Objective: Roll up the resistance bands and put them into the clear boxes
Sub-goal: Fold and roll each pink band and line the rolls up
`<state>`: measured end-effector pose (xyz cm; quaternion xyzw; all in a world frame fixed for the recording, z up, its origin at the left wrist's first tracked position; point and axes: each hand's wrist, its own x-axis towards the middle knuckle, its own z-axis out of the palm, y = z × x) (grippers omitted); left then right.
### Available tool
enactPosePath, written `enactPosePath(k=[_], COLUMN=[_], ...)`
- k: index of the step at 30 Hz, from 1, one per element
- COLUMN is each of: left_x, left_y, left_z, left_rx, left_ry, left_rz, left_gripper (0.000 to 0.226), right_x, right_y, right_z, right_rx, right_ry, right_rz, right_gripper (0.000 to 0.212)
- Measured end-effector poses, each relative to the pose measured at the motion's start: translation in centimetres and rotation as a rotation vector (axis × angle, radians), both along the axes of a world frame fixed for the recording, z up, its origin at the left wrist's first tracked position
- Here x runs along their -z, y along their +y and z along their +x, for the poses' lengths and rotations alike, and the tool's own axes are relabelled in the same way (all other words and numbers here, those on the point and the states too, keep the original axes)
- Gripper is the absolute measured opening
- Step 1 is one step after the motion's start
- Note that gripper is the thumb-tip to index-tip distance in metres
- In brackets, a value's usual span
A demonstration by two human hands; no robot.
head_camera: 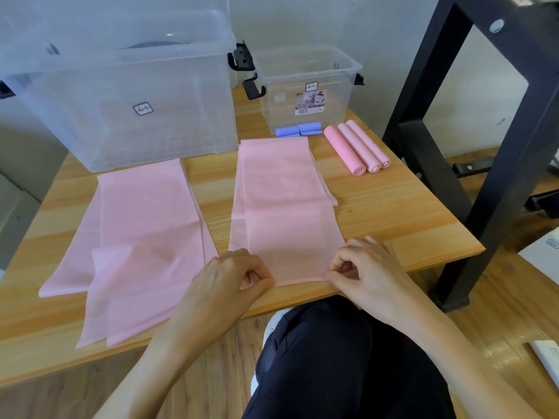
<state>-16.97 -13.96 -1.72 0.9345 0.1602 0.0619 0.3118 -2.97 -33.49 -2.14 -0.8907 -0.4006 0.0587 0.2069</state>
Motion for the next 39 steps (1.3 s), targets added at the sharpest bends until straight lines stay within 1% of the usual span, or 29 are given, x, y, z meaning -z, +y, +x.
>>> enactPosePath(k=[2,4,7,11,13,15,17,19,23,27,30,33,36,39], left_x=[-0.1,0.1,0.8,1.8,2.3,2.6,2.6,2.4,2.0,1.7,1.6,1.6,1.9,2.4], left_y=[-0.2,-0.3,-0.3,-1.1,-1.3,-1.2,-1.2,-1.2,-0.9,-0.7,-0.8,-0.8,-0.8,-1.0], left_z=[0.3,0.4,-0.1,-0.8,-1.1,-1.5,-1.6,-1.3,-1.1,-0.9,-0.5,-0.8,-1.4,-1.6], left_rx=[-0.013,-0.024,-0.026,-0.033,-0.009,0.010,-0.010,-0.021,0.005,-0.005,-0.039,-0.026,-0.012,-0.003], left_ry=[-0.006,-0.075,-0.164,-0.222,-0.277,-0.299,-0.280,-0.248,-0.183,-0.130,-0.128,-0.187,-0.252,-0.266], left_rz=[0.044,0.098,0.115,0.218,0.261,0.237,0.179,0.155,0.086,0.048,0.061,0.101,0.194,0.199], left_gripper=[0.012,0.013,0.015,0.017,0.012,0.004,0.008,0.008,0.011,0.013,0.012,0.007,0.015,0.017], right_x=[-0.1,0.1,1.0,2.4,2.8,3.1,3.0,2.9,1.8,0.7,0.8,1.4,1.9,2.0], right_y=[0.2,0.2,-0.1,-0.9,-1.3,-1.5,-1.3,-1.2,-1.3,-0.8,-0.5,-0.6,-1.3,-1.6], right_z=[-0.1,-0.1,-0.1,-0.5,-0.6,-0.7,-0.7,-0.8,-0.6,-0.5,-0.3,-0.3,-0.4,-0.4], right_rx=[0.041,0.059,0.036,0.027,0.019,0.021,0.030,0.027,0.004,0.080,0.140,0.116,0.066,0.059], right_ry=[-0.018,-0.009,-0.022,-0.025,-0.037,-0.039,-0.027,-0.021,0.039,0.122,0.102,0.080,0.077,0.080], right_rz=[0.029,0.090,0.171,0.321,0.380,0.421,0.429,0.391,0.252,0.166,0.194,0.263,0.344,0.391], right_gripper=[0.021,0.022,0.017,0.017,0.021,0.026,0.028,0.028,0.013,0.016,0.018,0.014,0.024,0.029])
